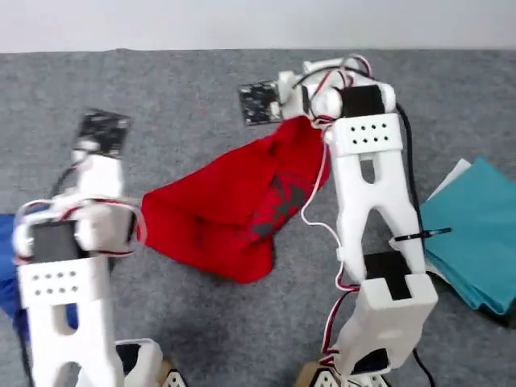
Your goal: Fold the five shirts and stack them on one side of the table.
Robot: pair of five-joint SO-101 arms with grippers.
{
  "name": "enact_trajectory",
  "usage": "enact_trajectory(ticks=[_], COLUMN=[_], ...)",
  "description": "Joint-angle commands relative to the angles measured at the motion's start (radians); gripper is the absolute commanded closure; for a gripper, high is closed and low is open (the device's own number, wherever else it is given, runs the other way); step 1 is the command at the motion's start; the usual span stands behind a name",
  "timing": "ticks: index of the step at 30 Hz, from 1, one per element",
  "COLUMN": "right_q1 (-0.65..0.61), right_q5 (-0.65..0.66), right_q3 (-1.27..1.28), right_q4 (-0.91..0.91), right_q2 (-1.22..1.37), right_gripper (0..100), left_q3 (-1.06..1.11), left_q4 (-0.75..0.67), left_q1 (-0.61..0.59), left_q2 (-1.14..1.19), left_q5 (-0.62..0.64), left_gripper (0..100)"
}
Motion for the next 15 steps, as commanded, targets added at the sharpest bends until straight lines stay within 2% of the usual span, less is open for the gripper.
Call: enact_trajectory(ticks=[1, 6, 8, 12, 15], right_q1=[0.047, 0.085, 0.101, 0.134, 0.159], right_q5=[-0.015, -0.123, -0.140, -0.181, -0.187], right_q3=[0.037, 0.037, 0.040, 0.041, 0.041], right_q4=[-0.045, -0.041, -0.039, -0.039, -0.039], right_q2=[-0.041, -0.041, -0.041, -0.035, -0.035], right_gripper=[98.8, 98.8, 98.8, 98.8, 98.8], left_q3=[0.025, -0.084, -0.168, -0.331, -0.446], left_q4=[-0.140, -0.195, -0.170, -0.123, -0.084], left_q1=[0.147, 0.256, 0.296, 0.376, 0.390], left_q2=[0.106, 0.391, 0.502, 0.709, 0.845], left_q5=[0.017, 0.011, 0.003, -0.094, -0.114], left_gripper=[97, 97, 97, 97, 92])
